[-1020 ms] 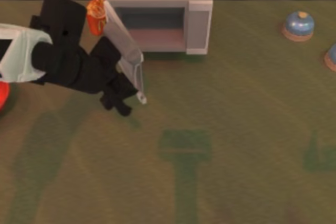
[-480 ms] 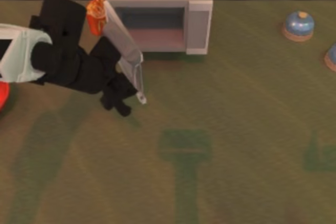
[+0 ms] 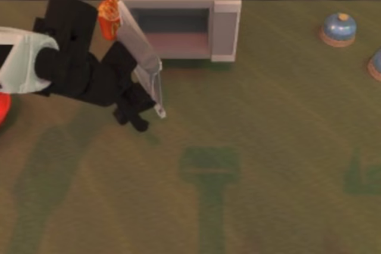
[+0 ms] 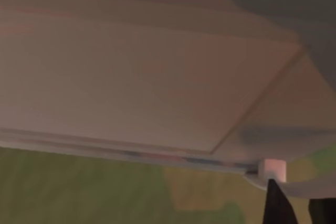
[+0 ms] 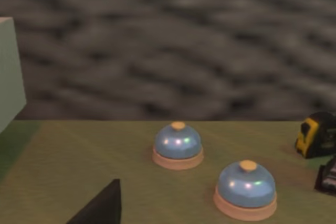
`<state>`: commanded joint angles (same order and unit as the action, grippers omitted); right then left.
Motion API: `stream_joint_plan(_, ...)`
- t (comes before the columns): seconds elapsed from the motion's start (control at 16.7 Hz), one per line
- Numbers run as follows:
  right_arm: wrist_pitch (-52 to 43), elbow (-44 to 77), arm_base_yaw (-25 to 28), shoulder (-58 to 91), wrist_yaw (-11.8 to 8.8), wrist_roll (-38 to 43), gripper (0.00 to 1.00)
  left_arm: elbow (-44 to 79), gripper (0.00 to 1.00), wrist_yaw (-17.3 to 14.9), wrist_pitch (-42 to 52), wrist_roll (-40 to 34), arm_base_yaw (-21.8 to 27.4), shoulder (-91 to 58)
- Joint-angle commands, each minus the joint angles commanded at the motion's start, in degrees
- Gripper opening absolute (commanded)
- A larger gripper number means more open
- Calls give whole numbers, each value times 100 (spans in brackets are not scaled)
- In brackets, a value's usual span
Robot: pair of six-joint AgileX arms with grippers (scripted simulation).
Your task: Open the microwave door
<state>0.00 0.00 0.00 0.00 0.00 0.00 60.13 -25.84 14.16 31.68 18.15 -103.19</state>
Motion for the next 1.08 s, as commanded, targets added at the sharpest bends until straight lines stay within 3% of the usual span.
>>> stream_joint_plan(0.6, 0, 0, 0, 0, 0, 0, 100, 81, 0, -303, 298, 549, -214, -25)
stream_joint_plan(1.08, 0, 0, 0, 0, 0, 0, 100, 80, 0, -313, 314, 571, -223, -29)
